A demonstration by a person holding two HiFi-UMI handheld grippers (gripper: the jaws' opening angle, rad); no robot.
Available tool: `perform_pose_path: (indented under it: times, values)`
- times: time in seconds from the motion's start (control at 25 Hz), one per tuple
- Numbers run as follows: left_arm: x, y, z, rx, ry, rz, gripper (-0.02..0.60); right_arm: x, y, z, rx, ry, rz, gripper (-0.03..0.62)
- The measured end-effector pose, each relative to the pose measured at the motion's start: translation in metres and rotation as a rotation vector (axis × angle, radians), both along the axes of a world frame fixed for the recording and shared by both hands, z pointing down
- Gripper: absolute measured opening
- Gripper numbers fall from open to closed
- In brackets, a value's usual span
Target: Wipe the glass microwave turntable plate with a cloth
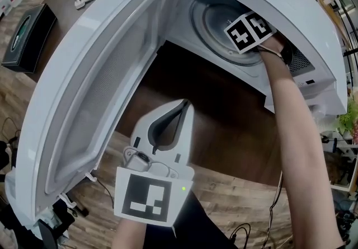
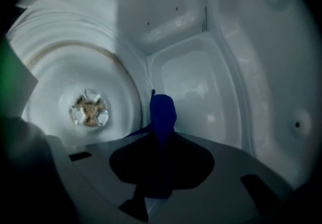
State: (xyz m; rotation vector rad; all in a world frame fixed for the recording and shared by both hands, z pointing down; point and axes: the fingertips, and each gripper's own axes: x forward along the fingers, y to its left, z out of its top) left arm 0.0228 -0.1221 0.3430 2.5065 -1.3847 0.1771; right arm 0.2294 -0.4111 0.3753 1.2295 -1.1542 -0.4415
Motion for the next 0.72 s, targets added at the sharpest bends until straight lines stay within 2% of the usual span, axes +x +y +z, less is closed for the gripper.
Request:
perform_pose_path:
  times: [0.16,0.24,0.44,0.72]
  values:
    - [0.004,0.002,0.002,-0.005,-0.012,0.02,0.003,-0.035,0.007,-0.021,0.117,-0.04,-0.141,0.058]
    - [0.005,0.001,0.003,-0.01,-0.008,0.024,0.003,-0.055,0.014,-0.028,0.14,-0.075,-0.198,0.058]
    - [0.004,-0.001,0.006,-0.033,0.008,0.011,0.003,-0.104,0.038,-0.032,0.112,-0.159,-0.317,0.062]
    - [0.0,-0.003,0.011,-0.044,0.001,0.0,0.003,-0.151,0.063,-0.022,0.059,-0.156,-0.439,0.067]
